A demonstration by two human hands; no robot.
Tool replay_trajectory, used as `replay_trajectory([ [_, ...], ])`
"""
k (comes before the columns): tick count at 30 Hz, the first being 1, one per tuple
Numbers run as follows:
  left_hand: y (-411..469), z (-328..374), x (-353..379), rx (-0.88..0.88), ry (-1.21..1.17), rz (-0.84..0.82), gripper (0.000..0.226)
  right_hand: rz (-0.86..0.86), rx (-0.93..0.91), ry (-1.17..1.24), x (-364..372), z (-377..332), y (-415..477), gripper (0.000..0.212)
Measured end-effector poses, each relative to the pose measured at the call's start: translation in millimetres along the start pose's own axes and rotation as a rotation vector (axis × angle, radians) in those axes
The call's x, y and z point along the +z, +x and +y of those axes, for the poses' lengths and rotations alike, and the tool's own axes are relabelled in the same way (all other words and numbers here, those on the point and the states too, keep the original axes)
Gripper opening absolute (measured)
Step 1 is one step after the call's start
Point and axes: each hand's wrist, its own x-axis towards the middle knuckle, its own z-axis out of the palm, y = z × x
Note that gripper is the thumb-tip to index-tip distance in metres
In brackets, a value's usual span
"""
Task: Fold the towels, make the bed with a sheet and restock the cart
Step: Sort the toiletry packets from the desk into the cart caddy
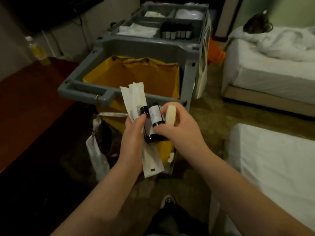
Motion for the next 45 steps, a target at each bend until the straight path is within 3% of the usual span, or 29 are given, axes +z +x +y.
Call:
replay_trajectory([
  [2, 36.5, 15.8, 27.3, 0.001, -0.009, -0.034, 0.042, -0.021, -0.034, -0.028, -19.5, -5.4, 46.3, 0.033],
  [6, 103.8, 49.1, 72.1, 0.021, 0.017, -0.108, 0.086, -0.061, -0.053, -0.126, -45.6, -11.3, 131.0, 0.032],
  [8, 130.6, 59.5, 87.4, 0.006, 0.008, -0.095, 0.094, -0.067, -0.055, -0.155, -53.7, -8.8, 165.4, 0.031],
  [13, 192.4, 75.0, 107.6, -0.036, -0.081, -0.099, 0.079, -0.199, -0.202, -0.231, -61.7, 4.4, 244.8, 0.026],
  [19, 252.1, 84.6, 133.4, 0.052, -0.092, 0.254, 0.062, -0.507, -0.242, -0.033, -65.7, 27.2, 339.8, 0.022],
  [22, 277.8, 87.8, 159.4, 0.07, -0.14, 0.433, 0.037, -0.694, -0.23, 0.106, -84.8, 34.9, 385.9, 0.021],
  [27, 295.8, 95.2, 225.5, 0.096, -0.178, 0.573, 0.051, -0.917, -0.199, 0.166, -126.8, 31.5, 449.1, 0.017],
  [32, 318.7, 112.0, 262.8, 0.162, -0.241, 0.723, 0.033, -0.945, -0.12, 0.244, -160.0, 30.0, 490.0, 0.017],
  [37, 354.2, 111.7, 290.8, 0.216, -0.221, 0.632, 0.028, -0.812, -0.094, 0.356, -193.4, 39.5, 531.6, 0.021],
  [41, 396.2, 109.1, 332.5, 0.186, -0.349, 0.574, 0.04, -0.808, -0.032, 0.382, -225.1, 55.3, 576.8, 0.028],
  [45, 457.7, 112.6, 374.9, 0.199, -0.402, 0.668, 0.034, -0.804, -0.055, 0.356, -262.6, 76.6, 644.8, 0.021],
])
